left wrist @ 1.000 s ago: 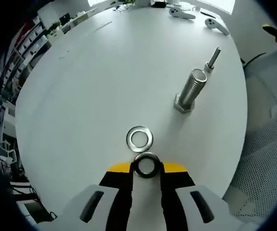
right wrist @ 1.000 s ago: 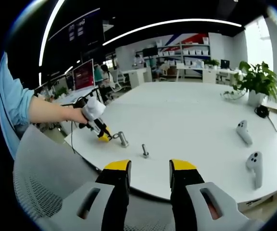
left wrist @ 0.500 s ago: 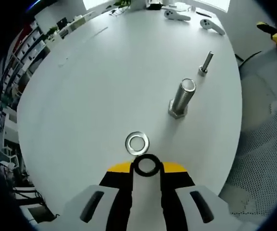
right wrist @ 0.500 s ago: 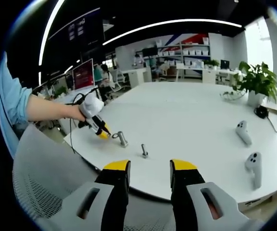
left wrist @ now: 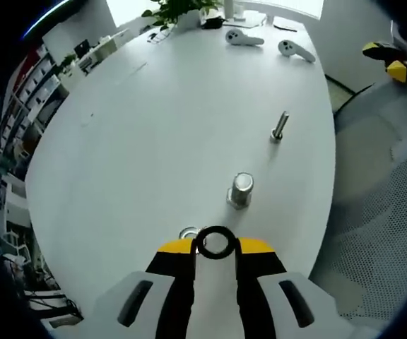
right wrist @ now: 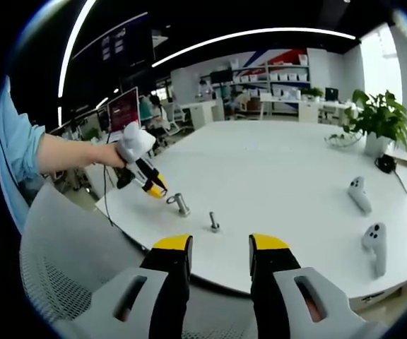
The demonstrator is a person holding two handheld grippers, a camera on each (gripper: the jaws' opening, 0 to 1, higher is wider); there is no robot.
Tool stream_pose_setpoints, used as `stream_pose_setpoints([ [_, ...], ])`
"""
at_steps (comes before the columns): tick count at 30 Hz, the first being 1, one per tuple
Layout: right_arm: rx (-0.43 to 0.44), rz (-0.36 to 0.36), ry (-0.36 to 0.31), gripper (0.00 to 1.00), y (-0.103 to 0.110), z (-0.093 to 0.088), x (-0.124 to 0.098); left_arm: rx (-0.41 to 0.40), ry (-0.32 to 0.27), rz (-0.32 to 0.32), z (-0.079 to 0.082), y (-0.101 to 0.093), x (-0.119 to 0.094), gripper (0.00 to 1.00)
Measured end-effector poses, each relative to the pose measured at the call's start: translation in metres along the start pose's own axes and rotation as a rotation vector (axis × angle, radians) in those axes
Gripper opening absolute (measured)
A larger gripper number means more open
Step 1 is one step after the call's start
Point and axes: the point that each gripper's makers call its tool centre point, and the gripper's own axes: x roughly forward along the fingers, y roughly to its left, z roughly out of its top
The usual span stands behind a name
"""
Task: Place the washer onto the threaded stud by aligning its center hole with the stud, sliding it down to the base, and recovering from edge contact or off-axis alignment until the washer reaches the visible bottom stop.
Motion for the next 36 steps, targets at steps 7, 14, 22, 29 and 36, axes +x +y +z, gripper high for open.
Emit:
stream_pose_setpoints([
  [7,0.004,-0.002,-0.005,0.34,0.000,0.001,0.000,0.017,-0.033,-0.024,0.021,-0.006,-0.009,0.19],
  [14,0.004,-0.001,-0.006,0.34,0.000,0.001,0.000,0.060,-0.027,-0.034,0.030,-0.008,-0.009,0.19],
  [22,0.004,0.000,-0.009,0.34,-0.001,0.001,0.000,0.099,-0.005,-0.048,0.039,-0.010,-0.005,0.19],
  [29,0.006,-0.001,-0.012,0.34,-0.001,0.001,0.000,0.121,0.021,-0.065,0.045,-0.014,0.005,0.19],
  [36,0.006,-0.001,-0.011,0.35,-0.001,0.001,0.000,0.131,0.046,-0.080,0.047,-0.018,0.012,0.19],
])
